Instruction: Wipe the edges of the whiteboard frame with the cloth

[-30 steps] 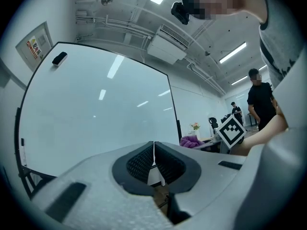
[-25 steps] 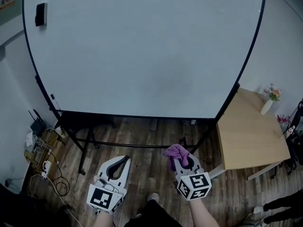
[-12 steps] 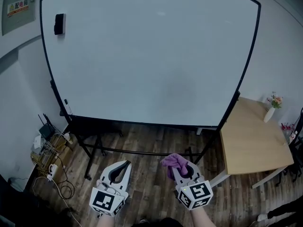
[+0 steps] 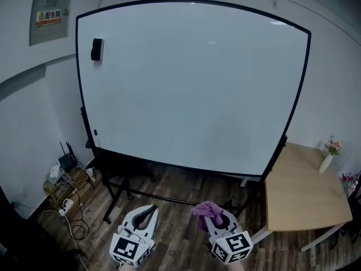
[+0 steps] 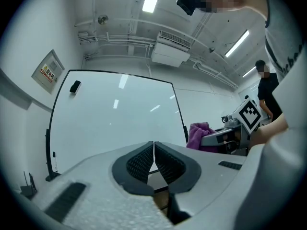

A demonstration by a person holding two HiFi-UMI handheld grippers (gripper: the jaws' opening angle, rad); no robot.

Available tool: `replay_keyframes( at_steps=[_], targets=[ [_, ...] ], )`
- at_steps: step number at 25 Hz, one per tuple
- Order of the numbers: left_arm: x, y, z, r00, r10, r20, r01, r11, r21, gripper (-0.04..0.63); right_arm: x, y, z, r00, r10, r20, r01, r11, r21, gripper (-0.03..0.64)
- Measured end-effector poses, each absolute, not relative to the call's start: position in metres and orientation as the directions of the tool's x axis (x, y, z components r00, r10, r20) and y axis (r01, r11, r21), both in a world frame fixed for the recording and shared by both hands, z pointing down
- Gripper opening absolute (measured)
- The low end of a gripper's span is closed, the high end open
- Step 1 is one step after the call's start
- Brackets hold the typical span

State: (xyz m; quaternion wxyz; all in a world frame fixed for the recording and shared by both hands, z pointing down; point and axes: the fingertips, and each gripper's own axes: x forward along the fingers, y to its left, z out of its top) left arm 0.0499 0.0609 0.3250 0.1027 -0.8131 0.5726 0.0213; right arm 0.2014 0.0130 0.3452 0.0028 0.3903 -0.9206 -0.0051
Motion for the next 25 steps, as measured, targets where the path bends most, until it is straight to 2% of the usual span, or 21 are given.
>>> replay_keyframes(
  at_steps=[8,25],
  targets=[
    [0.083,0.101,0.316,0.294,-0.938,-0.185,-0.951,-0.268,-0.153,0.018,0.235,0.044,0.337,-0.735,-0.678,-0.015,-0.679,0.734,0.015,0.067],
    [0.147,0.189,0.310,0.231,-0.957,-0.175,-0.968,-0.208,-0.140,0.017,0.295,0.117,0.328,-0.773,-0.632,-0.048,-0.634,0.774,0.016,0.067]
  ],
)
